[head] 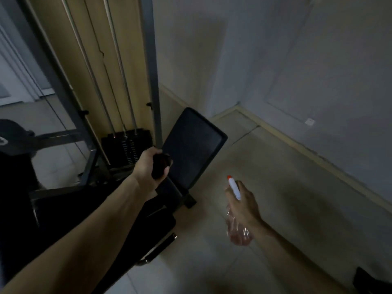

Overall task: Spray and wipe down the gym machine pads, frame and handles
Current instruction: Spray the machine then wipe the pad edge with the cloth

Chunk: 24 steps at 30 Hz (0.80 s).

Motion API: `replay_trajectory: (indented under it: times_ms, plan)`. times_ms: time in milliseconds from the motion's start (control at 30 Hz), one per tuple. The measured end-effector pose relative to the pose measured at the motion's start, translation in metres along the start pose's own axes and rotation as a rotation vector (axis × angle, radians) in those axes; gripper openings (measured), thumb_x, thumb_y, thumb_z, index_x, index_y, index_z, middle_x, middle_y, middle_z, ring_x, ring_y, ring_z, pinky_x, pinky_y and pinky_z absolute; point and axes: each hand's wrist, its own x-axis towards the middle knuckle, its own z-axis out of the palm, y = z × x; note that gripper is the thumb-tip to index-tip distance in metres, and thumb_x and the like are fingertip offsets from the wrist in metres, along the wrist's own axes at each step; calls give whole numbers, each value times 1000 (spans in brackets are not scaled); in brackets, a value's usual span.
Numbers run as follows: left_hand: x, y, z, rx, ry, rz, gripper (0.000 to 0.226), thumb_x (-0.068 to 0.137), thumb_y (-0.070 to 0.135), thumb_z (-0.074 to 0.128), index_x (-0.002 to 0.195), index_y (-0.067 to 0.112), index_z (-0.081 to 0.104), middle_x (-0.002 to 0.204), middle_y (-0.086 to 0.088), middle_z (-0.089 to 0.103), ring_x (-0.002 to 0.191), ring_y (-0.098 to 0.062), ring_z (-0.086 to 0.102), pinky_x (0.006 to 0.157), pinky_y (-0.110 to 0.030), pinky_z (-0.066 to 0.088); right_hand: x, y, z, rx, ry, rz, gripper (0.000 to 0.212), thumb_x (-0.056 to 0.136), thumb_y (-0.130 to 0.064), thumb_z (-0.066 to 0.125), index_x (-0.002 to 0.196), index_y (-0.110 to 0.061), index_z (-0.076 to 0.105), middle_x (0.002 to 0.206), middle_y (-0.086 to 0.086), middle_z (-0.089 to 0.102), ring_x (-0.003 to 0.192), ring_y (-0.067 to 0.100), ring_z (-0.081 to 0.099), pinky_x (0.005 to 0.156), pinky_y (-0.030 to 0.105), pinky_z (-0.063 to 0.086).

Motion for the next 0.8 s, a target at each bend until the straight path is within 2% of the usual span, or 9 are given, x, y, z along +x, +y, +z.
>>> replay_trajectory:
  times_ms: [100, 167, 267, 367, 467, 567, 633, 733, 800]
  plan:
    - [29, 14, -4, -1, 40, 9, 17, 95, 22, 61, 103, 7, 64, 99, -12, 67, 88, -23, 68, 46, -22, 50, 47, -7, 29, 55, -57, 63, 30, 101, -48, 53, 123, -32, 64, 115, -13, 71, 97, 7, 68, 91, 39, 58]
    - [52, 19, -11, -17, 85, -3, 15, 95, 22, 61, 101, 8, 63, 99, -13, 67, 88, -24, 67, 46, -22, 50, 72, -17, 46, 132, -55, 133, 42, 102, -45, 52, 141, -30, 59, 130, -9, 67, 110, 11, 67, 91, 34, 56]
    - [85, 33, -21, -30, 115, -23, 14, 92, 21, 63, 100, 10, 64, 102, -14, 67, 88, -24, 68, 52, -27, 51, 104, -36, 66, 201, -4, 190, 44, 106, -37, 50, 149, -28, 51, 122, 2, 70, 94, 7, 67, 70, 20, 48]
    - [113, 48, -30, -21, 126, -18, 14, 92, 22, 65, 100, 12, 66, 101, -13, 68, 85, -23, 67, 59, -29, 52, 130, -47, 83, 235, 62, 215, 31, 106, -31, 50, 137, -35, 54, 108, 2, 70, 74, 7, 67, 57, 15, 48]
    - [151, 64, -39, 36, 175, 15, 20, 89, 21, 68, 105, 10, 68, 104, -15, 69, 93, -27, 66, 59, -31, 53, 164, -45, 108, 241, 121, 227, 30, 103, -34, 54, 133, -40, 58, 91, 4, 72, 60, 15, 69, 60, 30, 56]
    - [177, 69, -50, 150, 230, 42, 27, 88, 21, 71, 112, 9, 68, 102, -13, 72, 92, -26, 69, 60, -31, 54, 183, -42, 130, 245, 101, 235, 32, 102, -41, 58, 134, -40, 60, 96, -1, 75, 75, 15, 74, 81, 44, 62]
    - [192, 68, -62, 180, 312, 37, 25, 89, 20, 72, 111, 10, 66, 101, -13, 69, 90, -27, 67, 63, -34, 55, 188, -44, 147, 232, 84, 215, 31, 100, -48, 60, 129, -39, 63, 107, -6, 75, 96, 13, 73, 86, 41, 61]
    - [208, 60, -84, 185, 433, 1, 16, 93, 18, 71, 107, 14, 64, 93, -8, 64, 79, -24, 62, 67, -35, 55, 197, -46, 169, 178, 28, 237, 27, 102, -45, 58, 128, -43, 57, 101, -3, 74, 93, 17, 73, 65, 25, 57]
    - [217, 56, -101, 167, 499, -27, 15, 96, 18, 69, 109, 15, 64, 94, -8, 64, 78, -23, 60, 65, -34, 51, 202, -42, 183, 141, -13, 284, 25, 103, -41, 59, 128, -41, 58, 92, 2, 73, 79, 20, 73, 59, 28, 56]
